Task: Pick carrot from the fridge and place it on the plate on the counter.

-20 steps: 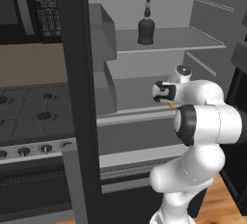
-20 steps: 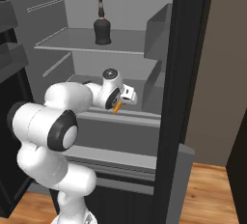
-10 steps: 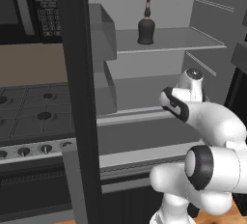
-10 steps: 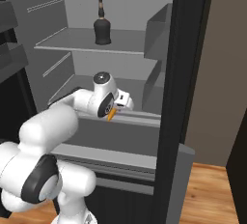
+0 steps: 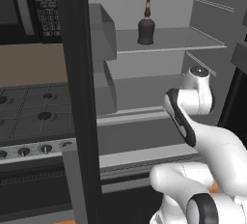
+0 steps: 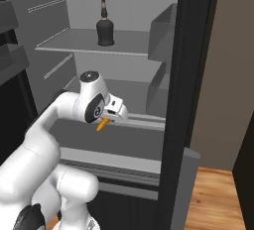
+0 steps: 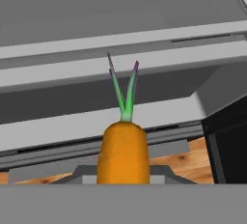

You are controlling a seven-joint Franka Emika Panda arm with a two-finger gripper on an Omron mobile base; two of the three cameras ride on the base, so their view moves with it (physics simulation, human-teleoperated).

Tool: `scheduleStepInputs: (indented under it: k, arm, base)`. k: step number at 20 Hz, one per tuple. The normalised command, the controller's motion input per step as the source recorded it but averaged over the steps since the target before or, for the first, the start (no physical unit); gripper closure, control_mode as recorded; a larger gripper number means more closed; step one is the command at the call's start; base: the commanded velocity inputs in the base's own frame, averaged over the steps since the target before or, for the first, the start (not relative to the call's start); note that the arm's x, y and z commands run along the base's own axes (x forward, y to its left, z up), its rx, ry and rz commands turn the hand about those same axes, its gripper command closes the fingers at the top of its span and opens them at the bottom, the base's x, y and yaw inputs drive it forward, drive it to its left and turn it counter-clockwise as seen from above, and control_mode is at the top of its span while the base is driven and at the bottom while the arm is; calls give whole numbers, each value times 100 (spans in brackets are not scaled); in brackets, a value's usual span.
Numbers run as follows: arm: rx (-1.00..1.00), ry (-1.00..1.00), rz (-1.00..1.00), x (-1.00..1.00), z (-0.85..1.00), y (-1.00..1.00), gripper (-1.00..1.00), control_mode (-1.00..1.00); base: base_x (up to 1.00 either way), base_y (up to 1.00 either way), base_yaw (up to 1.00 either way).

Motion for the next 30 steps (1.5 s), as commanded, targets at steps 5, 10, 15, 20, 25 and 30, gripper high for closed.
scheduleStepInputs:
  k: [5, 10, 15, 20, 25, 30]
  arm:
    - [0, 3, 0, -79, 7, 0, 100, -100]
    - [0, 0, 0, -61, 9, 13, 100, -100]
    - [0, 1, 0, -40, 25, 26, 100, -100]
    - [0, 1, 0, -28, 32, 16, 100, -100]
    - [0, 1, 0, -32, 29, 6, 100, -100]
    - [0, 0, 1, -37, 30, 0, 100, -100]
  base:
    - [0, 0, 0]
    - [0, 0, 0]
    - [0, 0, 0]
    - [0, 0, 0]
    - [0, 0, 0]
    - [0, 0, 0]
